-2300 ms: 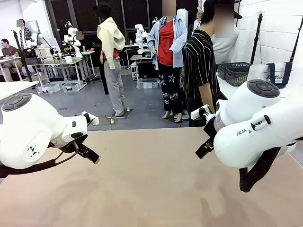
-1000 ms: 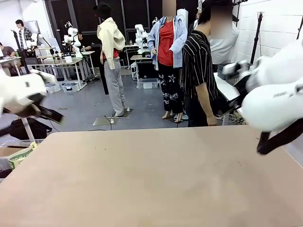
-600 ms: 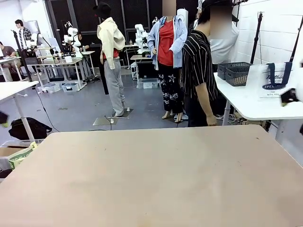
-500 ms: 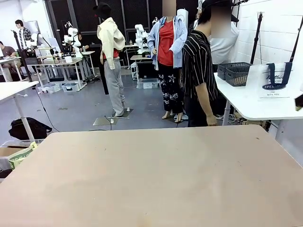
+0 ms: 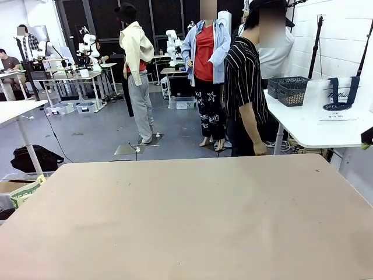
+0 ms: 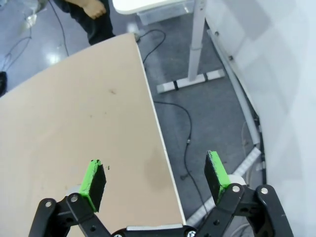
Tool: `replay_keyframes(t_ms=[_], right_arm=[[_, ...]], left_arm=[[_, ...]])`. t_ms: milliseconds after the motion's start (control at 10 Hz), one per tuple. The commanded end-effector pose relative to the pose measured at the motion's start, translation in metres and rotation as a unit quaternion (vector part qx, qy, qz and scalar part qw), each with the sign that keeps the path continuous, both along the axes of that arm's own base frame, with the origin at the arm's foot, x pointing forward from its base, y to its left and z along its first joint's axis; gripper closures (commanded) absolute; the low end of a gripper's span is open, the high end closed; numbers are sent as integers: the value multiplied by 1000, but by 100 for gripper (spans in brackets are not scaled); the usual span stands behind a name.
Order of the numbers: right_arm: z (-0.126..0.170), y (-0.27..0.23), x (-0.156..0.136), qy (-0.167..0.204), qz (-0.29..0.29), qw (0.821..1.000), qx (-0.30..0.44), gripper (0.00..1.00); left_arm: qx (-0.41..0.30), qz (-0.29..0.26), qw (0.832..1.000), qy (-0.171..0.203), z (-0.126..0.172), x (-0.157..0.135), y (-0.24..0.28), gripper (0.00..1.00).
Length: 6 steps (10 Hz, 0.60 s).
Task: Transfer purchased items from the store into the shopping bag.
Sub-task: Open the Reusable shopping bag in the center of the table.
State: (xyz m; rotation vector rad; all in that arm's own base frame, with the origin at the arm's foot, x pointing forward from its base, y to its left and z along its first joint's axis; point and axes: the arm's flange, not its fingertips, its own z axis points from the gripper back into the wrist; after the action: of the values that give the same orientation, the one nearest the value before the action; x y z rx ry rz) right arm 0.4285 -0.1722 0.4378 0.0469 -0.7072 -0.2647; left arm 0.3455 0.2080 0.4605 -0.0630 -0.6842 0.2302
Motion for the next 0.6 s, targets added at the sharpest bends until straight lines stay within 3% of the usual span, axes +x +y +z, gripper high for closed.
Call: replay_keyframes(t_ms=[0, 500], right_arm=[[4, -11, -6, -5, -11, 1000, 0, 0], [4, -11, -6, -5, -11, 1000, 0, 0]], left_arm=[[6, 12, 1000, -4, 5, -6, 7, 0], [6, 12, 1000, -4, 5, -6, 7, 0]])
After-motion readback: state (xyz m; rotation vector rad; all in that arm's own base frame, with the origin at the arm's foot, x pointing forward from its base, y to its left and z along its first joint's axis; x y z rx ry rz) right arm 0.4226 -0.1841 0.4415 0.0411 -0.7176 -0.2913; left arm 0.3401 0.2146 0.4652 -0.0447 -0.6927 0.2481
